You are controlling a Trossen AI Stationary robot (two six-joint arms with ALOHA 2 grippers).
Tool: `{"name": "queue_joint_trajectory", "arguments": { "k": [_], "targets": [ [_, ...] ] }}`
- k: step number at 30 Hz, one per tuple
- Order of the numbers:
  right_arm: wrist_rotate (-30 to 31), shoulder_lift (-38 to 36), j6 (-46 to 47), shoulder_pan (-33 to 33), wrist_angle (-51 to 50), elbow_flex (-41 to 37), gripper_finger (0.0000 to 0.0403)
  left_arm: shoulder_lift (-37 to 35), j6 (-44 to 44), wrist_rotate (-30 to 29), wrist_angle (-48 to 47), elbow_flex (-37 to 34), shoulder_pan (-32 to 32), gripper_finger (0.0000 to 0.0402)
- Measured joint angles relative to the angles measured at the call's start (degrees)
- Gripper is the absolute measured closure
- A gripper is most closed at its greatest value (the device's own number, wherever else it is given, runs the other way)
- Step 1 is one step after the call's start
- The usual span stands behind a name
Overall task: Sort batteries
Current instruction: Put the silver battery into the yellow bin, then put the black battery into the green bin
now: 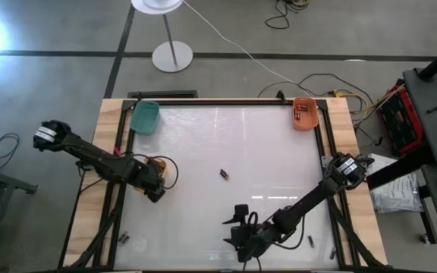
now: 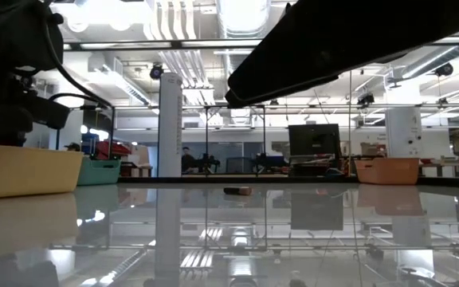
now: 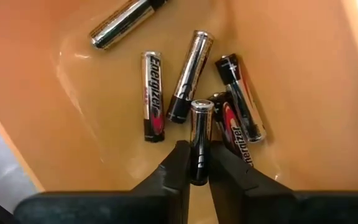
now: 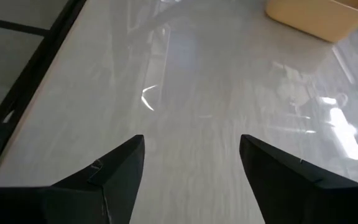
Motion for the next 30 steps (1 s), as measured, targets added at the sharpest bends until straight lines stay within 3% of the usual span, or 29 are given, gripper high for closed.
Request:
{"name": "queue_joint_trajectory", "arguments": {
  "k": [9, 15, 21, 25, 30],
  "targets": [
    [0.0, -0.1, 1.3, 0.2, -0.3, 0.0, 0.0122, 0.2, 2.4, -0.9, -7.6, 6.2, 0.0, 0.0352],
    [0.0, -1.0, 1.7, 0.5, -0.9, 0.0, 0.0111, 0.2, 3.2, -1.0, -13.7, 11.4, 0.0, 0.0294],
    [0.4, -4.2, 6.6, 1.5, -12.4, 1.2, 0.0109, 0.1, 7.4, -1.1, -23.7, 22.8, 0.0, 0.0238],
    [2.5, -6.7, 12.1, 3.4, -22.9, 3.0, 0.0118, 0.0, 10.8, -13.2, -24.7, 31.5, -1.4, 0.0222],
    [3.4, -8.2, 18.6, 5.9, -31.4, 3.0, 0.0133, 0.1, 23.1, -28.5, -8.9, 35.0, -4.0, 0.0219]
  ]
}}
